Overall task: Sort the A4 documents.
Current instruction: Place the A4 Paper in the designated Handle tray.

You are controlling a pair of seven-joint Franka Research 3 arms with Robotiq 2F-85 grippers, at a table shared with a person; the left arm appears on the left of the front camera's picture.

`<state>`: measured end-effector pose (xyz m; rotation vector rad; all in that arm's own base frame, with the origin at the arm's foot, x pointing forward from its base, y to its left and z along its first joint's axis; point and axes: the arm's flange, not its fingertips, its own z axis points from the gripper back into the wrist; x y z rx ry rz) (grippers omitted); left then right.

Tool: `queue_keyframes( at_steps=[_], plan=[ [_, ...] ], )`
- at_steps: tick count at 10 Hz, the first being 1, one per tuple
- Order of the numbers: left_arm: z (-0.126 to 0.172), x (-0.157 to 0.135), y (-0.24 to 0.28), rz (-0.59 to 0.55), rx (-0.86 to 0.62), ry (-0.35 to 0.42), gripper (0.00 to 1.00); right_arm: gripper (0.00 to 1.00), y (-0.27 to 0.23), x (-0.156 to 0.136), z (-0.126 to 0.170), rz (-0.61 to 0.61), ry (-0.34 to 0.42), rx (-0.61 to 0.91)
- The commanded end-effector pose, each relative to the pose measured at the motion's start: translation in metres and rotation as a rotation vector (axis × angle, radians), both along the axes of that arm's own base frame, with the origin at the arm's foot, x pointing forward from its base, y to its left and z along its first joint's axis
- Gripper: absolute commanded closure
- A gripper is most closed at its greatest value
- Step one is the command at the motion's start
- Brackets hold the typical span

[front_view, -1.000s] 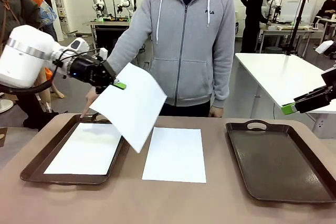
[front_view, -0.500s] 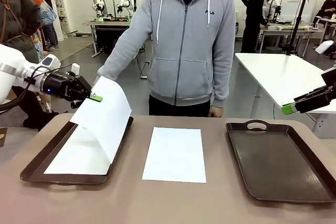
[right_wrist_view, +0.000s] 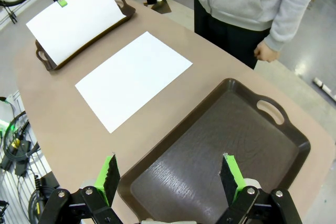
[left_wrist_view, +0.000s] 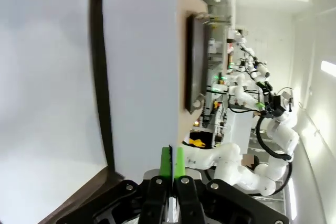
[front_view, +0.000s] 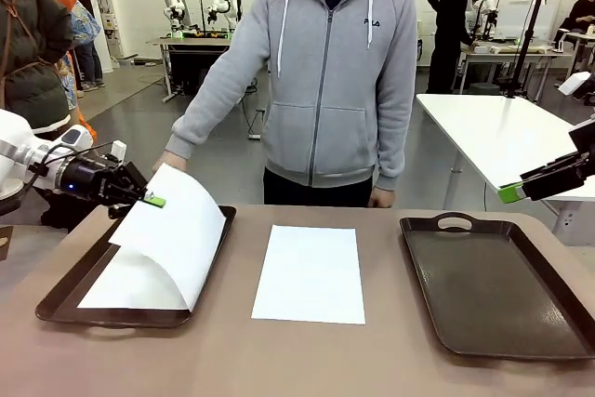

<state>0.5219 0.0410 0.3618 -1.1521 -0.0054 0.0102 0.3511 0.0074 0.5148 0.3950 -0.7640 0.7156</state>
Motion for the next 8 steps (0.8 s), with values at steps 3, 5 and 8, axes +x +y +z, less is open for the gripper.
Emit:
queue_keyframes(
  at_steps=[3, 5, 8],
  plan=[
    [-0.001, 0.008, 0.013, -0.138, 0.099, -0.029, 0.99, 0.00, 0.000, 0.001, -0.002, 0.011, 0.003, 0.014],
    [-0.010, 0.012, 0.010, -0.156, 0.217, -0.027, 0.99, 0.00, 0.000, 0.001, -0.002, 0.011, 0.003, 0.014],
    [-0.011, 0.017, 0.016, -0.169, 0.412, 0.015, 0.99, 0.00, 0.000, 0.001, -0.002, 0.011, 0.003, 0.014]
  ],
)
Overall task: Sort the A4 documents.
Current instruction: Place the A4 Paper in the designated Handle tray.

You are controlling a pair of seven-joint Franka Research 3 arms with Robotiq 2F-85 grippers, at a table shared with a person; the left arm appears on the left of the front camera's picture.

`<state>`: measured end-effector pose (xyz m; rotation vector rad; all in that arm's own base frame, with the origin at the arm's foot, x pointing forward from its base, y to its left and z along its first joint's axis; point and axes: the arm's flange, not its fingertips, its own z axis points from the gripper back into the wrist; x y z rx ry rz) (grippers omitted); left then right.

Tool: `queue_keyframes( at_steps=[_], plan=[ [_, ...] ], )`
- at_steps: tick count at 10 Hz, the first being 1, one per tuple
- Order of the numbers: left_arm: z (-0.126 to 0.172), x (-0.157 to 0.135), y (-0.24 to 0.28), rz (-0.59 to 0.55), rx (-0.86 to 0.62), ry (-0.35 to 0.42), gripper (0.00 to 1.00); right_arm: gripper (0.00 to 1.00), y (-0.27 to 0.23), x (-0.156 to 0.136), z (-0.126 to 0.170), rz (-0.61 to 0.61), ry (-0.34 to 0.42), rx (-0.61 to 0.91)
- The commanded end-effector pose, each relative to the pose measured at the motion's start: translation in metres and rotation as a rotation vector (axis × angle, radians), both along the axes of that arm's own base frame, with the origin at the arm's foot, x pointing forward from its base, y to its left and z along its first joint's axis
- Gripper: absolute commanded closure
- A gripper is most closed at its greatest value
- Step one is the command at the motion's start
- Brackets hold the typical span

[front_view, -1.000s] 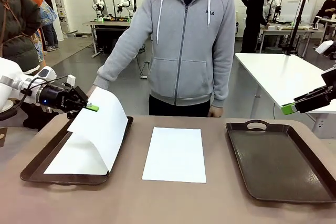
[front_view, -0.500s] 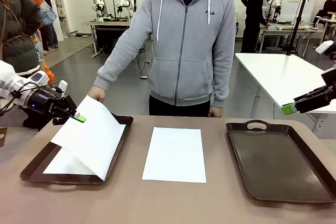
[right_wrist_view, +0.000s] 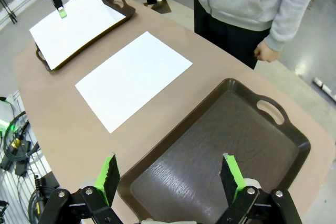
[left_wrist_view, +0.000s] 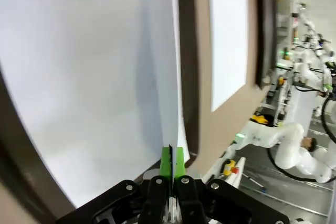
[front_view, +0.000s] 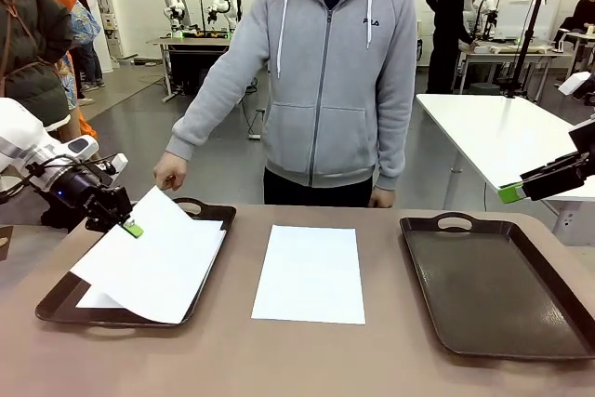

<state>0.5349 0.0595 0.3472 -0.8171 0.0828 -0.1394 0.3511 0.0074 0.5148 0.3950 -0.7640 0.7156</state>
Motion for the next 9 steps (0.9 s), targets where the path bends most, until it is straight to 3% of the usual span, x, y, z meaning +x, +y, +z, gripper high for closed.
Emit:
queue_keyframes(
  at_steps=[1, 4, 9],
  plan=[
    [0.002, 0.004, -0.001, 0.013, 0.161, 0.013, 0.99, 0.00, 0.000, 0.001, -0.002, 0.011, 0.003, 0.014],
    [-0.011, 0.002, -0.008, 0.022, 0.294, 0.006, 0.99, 0.00, 0.000, 0.001, -0.002, 0.011, 0.003, 0.014],
    [-0.023, 0.001, -0.011, 0.142, 0.279, -0.045, 0.99, 0.00, 0.000, 0.001, -0.002, 0.011, 0.003, 0.014]
  ],
)
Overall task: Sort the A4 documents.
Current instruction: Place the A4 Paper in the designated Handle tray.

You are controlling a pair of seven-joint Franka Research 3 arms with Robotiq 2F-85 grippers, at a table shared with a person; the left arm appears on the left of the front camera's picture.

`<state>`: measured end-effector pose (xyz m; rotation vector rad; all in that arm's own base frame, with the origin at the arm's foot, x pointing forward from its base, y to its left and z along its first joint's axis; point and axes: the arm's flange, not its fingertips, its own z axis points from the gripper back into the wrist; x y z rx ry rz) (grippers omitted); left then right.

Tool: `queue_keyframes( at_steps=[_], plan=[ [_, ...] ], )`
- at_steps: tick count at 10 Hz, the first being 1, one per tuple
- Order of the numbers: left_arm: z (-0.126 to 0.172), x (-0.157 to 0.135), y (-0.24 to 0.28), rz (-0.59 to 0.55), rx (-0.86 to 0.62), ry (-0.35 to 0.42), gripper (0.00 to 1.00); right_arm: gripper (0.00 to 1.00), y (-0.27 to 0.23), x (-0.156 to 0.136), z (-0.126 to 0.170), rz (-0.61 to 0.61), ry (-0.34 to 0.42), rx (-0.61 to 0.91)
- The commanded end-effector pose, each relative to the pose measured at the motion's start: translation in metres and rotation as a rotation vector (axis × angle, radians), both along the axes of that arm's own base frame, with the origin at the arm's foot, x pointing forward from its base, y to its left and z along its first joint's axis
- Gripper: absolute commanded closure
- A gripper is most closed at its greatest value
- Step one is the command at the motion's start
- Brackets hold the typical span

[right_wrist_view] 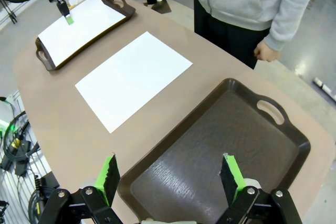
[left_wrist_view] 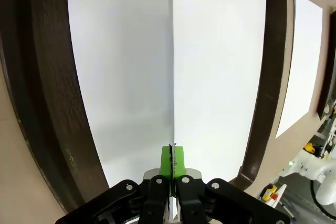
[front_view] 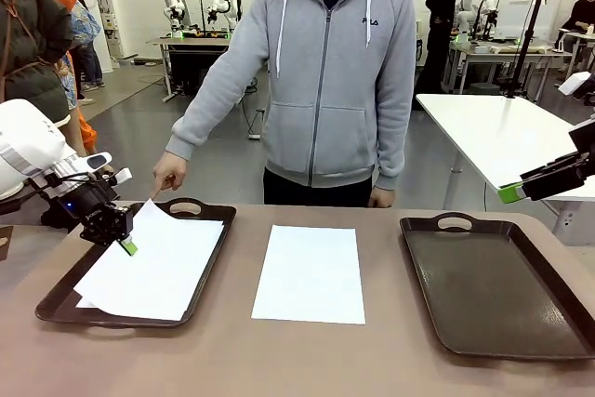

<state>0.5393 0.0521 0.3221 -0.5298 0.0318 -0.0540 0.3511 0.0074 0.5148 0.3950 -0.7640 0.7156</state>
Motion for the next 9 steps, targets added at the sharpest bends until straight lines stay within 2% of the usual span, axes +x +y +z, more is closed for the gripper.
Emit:
queue_keyframes(
  at_steps=[1, 3, 4, 5, 6, 7, 8, 9],
  plan=[
    [0.0003, -0.0028, -0.0024, 0.055, 0.009, -0.019, 0.99, 0.00, 0.0001, 0.0011, -0.0020, 0.011, 0.003, 0.014],
    [0.0006, -0.0002, -0.0002, 0.055, 0.041, -0.012, 0.99, 0.00, 0.0001, 0.0011, -0.0020, 0.011, 0.003, 0.014],
    [0.0001, 0.0014, 0.0013, 0.044, 0.045, -0.011, 0.80, 0.00, 0.0001, 0.0011, -0.0020, 0.011, 0.003, 0.014],
    [0.0005, 0.0020, 0.0007, 0.042, 0.044, -0.010, 0.80, 0.00, 0.0001, 0.0011, -0.0020, 0.011, 0.003, 0.014],
    [0.0009, 0.0023, 0.0024, 0.036, 0.050, -0.010, 0.61, 0.00, 0.0001, 0.0011, -0.0020, 0.011, 0.003, 0.014],
    [0.0016, 0.0026, 0.0028, 0.034, 0.055, -0.007, 0.77, 0.00, 0.0001, 0.0011, -0.0020, 0.011, 0.003, 0.014],
    [0.0023, 0.0035, 0.0032, 0.031, 0.061, -0.009, 0.41, 0.00, 0.0001, 0.0011, -0.0020, 0.011, 0.003, 0.014],
    [0.0037, 0.0045, 0.0031, 0.025, 0.070, -0.013, 0.58, 0.00, 0.0001, 0.0011, -0.0020, 0.011, 0.003, 0.014]
  ],
)
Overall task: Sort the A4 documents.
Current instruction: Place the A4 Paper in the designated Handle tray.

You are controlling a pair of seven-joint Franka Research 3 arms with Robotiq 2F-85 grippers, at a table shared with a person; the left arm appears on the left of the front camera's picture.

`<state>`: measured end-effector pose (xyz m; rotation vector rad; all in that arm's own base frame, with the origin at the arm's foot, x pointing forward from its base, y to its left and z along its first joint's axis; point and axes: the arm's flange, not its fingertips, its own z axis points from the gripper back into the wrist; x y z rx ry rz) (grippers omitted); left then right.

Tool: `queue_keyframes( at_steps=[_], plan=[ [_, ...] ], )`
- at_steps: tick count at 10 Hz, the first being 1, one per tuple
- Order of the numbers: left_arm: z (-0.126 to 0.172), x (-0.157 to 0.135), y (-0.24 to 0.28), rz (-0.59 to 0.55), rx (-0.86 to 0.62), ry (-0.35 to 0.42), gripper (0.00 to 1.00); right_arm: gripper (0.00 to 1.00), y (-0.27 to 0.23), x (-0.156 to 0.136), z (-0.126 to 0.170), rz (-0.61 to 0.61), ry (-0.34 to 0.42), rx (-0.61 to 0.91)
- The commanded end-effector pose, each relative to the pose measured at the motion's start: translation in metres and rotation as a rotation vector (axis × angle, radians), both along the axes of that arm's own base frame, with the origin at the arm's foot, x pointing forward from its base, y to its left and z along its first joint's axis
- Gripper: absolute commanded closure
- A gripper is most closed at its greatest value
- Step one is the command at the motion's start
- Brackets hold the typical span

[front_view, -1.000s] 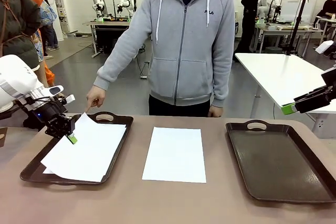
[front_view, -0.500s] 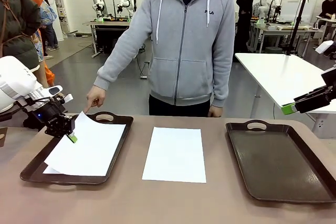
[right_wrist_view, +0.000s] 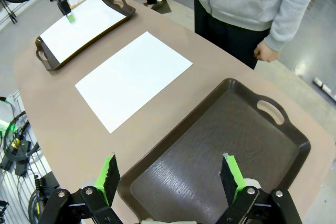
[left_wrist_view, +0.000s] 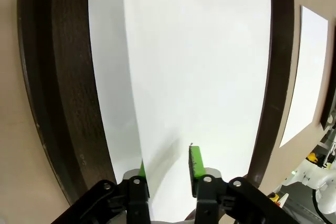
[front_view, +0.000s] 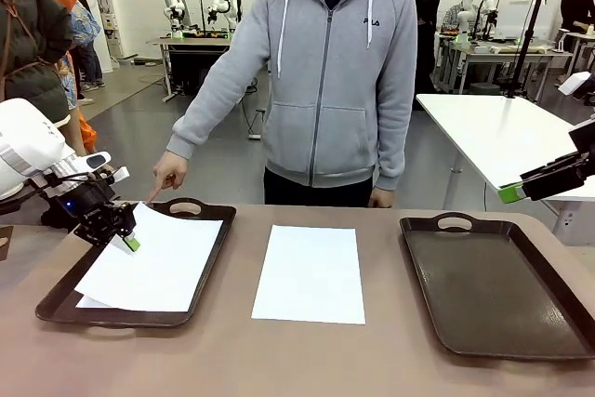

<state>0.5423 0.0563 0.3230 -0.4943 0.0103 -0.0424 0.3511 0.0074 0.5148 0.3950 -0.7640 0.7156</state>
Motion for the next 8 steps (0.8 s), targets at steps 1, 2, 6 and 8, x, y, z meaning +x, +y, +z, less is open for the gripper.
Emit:
queue_keyframes(
  at_steps=[1, 2, 6, 8],
  plan=[
    [0.003, 0.002, 0.000, 0.005, 0.047, 0.008, 0.22, 0.00, 0.000, 0.001, -0.002, 0.011, 0.003, 0.014],
    [0.004, 0.001, 0.002, 0.009, 0.061, 0.011, 0.38, 0.00, 0.000, 0.001, -0.002, 0.011, 0.003, 0.014],
    [0.020, 0.005, 0.006, -0.004, 0.127, 0.004, 0.00, 0.00, 0.000, 0.001, -0.002, 0.011, 0.003, 0.014],
    [0.024, 0.007, 0.005, -0.010, 0.136, -0.002, 0.00, 0.00, 0.000, 0.001, -0.002, 0.011, 0.003, 0.014]
  ],
)
